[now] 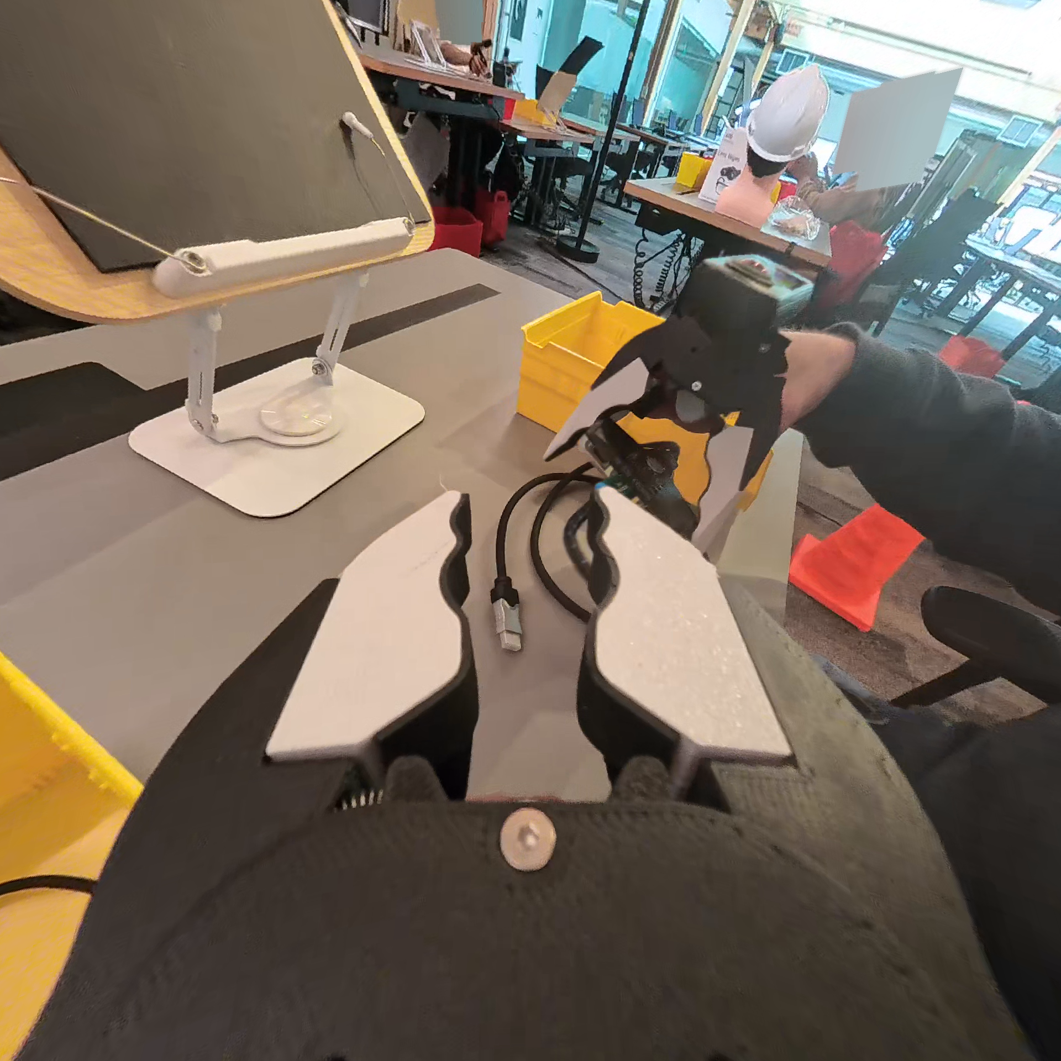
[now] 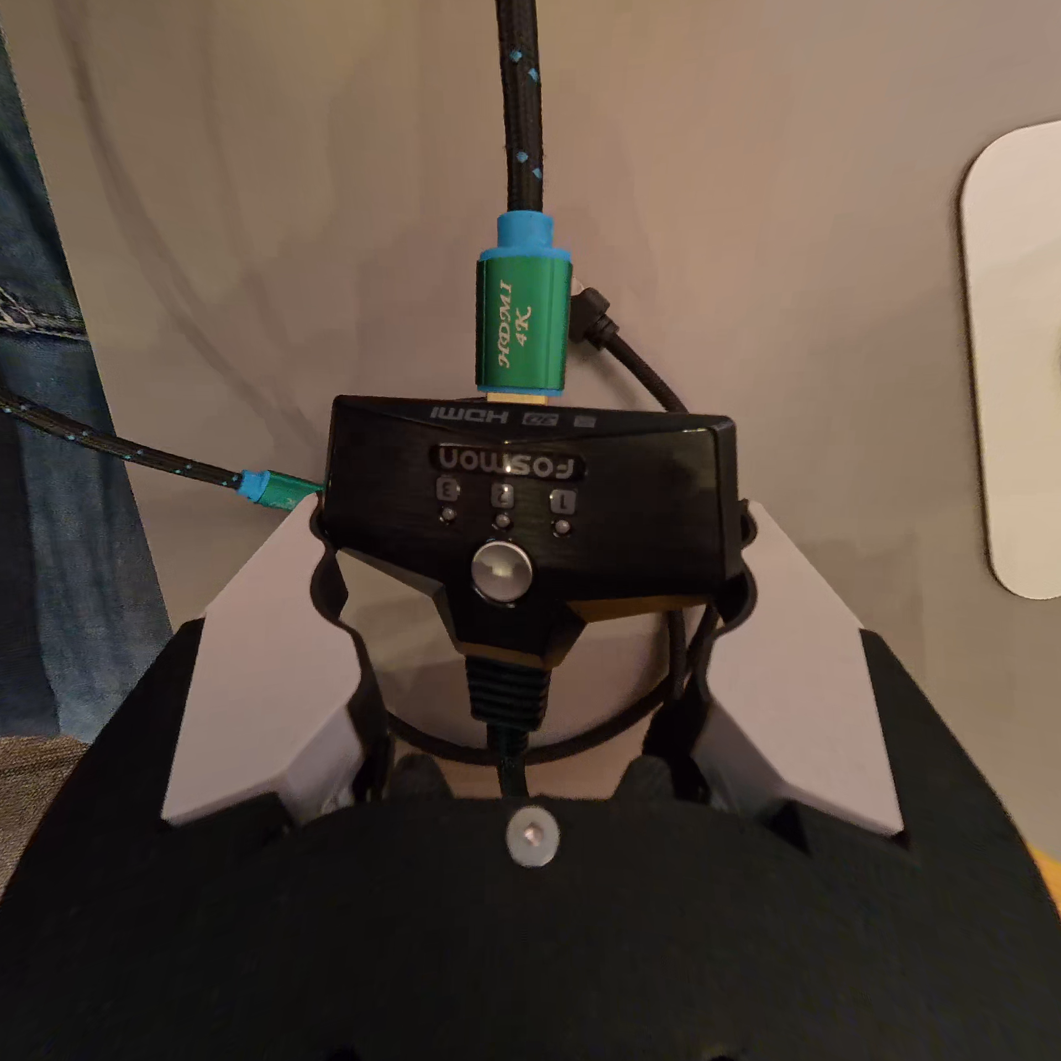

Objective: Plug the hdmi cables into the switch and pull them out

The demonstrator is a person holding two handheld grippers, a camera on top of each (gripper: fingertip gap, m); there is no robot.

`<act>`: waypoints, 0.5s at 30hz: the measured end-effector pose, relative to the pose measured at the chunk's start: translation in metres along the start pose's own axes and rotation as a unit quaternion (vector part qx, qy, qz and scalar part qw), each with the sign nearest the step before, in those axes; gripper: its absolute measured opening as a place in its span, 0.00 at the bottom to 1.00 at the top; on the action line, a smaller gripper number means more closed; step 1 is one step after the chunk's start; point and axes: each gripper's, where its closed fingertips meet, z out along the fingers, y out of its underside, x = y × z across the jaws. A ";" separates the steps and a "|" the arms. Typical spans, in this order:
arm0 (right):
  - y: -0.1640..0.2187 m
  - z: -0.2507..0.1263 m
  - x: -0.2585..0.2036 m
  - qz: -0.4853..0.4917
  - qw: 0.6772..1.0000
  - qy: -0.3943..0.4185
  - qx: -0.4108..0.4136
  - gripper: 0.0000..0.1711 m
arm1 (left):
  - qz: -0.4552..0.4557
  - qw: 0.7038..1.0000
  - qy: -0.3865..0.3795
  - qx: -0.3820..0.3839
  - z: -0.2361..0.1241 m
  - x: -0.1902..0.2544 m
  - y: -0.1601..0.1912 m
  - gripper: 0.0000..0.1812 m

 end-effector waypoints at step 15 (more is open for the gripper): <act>0.013 0.067 -0.012 0.027 0.999 -0.010 -0.031 0.77 | 0.048 0.998 -0.016 -0.045 -0.005 0.002 0.009 0.21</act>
